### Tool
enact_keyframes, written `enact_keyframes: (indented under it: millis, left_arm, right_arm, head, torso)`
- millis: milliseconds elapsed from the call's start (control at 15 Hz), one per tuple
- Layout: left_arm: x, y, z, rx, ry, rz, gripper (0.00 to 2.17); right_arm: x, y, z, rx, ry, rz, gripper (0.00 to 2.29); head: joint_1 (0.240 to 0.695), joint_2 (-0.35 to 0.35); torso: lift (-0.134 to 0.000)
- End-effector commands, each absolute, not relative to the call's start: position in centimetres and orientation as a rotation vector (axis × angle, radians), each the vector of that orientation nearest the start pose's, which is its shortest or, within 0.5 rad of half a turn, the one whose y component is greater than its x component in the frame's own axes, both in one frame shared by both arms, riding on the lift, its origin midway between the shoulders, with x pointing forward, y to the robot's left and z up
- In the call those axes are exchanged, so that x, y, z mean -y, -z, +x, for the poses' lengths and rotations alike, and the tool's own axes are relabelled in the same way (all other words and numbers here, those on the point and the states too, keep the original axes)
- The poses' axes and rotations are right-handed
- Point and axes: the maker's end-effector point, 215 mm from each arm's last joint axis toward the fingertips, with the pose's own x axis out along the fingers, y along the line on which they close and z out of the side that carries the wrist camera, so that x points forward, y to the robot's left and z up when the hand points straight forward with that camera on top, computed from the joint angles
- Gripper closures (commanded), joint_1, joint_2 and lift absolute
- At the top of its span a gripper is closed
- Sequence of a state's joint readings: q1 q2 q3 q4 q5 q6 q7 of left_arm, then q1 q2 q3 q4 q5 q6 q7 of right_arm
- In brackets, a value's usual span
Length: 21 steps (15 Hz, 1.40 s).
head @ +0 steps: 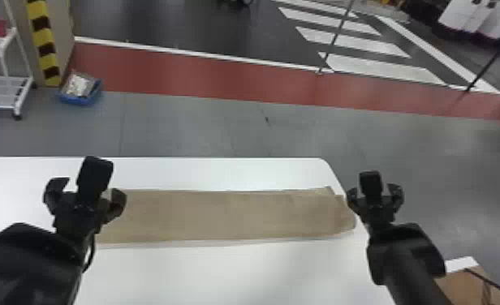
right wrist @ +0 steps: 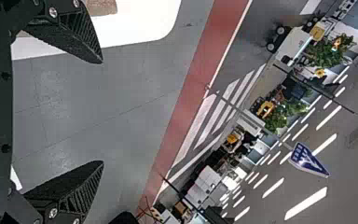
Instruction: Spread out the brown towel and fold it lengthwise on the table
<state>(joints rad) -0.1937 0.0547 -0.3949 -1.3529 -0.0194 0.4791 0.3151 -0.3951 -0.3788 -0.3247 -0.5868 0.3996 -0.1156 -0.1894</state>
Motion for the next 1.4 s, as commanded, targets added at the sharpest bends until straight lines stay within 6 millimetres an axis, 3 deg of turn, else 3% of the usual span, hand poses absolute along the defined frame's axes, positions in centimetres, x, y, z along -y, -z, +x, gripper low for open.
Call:
enact_keyframes:
  millis: [0, 267, 600, 800, 1067, 1200, 1333]
  left_arm:
    - [-13.9, 49.0, 59.6, -0.48, 0.024, 0.243, 0.08]
    - [-14.3, 50.4, 58.9, -0.518, 0.027, 0.206, 0.08]
    - [-14.9, 52.9, 57.3, -0.595, 0.038, 0.109, 0.09]
    - [-15.4, 53.8, 56.9, -0.64, 0.037, 0.1, 0.24]
    - [-16.5, 56.3, 54.9, -0.755, 0.029, 0.169, 0.36]
    - [-16.9, 56.9, 54.3, -0.785, 0.025, 0.176, 0.6]
    - [-17.0, 56.8, 54.2, -0.79, 0.022, 0.177, 1.09]
  right_arm:
    - [63.1, 47.6, 54.9, -0.442, 0.527, -0.544, 0.14]
    - [62.9, 49.1, 54.0, -0.475, 0.501, -0.536, 0.15]
    - [62.8, 49.4, 53.4, -0.478, 0.492, -0.548, 0.15]
    - [62.4, 49.7, 53.4, -0.479, 0.478, -0.55, 0.15]
    - [62.3, 49.6, 53.4, -0.471, 0.472, -0.555, 0.15]
    - [62.3, 49.5, 53.4, -0.467, 0.472, -0.555, 0.15]
    - [62.3, 49.3, 53.5, -0.464, 0.471, -0.555, 0.15]
  head:
    - [0.695, -0.35]
    - [0.695, -0.35]
    - [0.695, -0.35]
    - [0.695, -0.35]
    - [0.695, -0.35]
    - [0.695, -0.35]
    - [0.695, -0.35]
  torso:
    - [0.0]
    - [0.0]
    - [0.0]
    - [0.0]
    - [0.0]
    - [0.0]
    - [0.0]
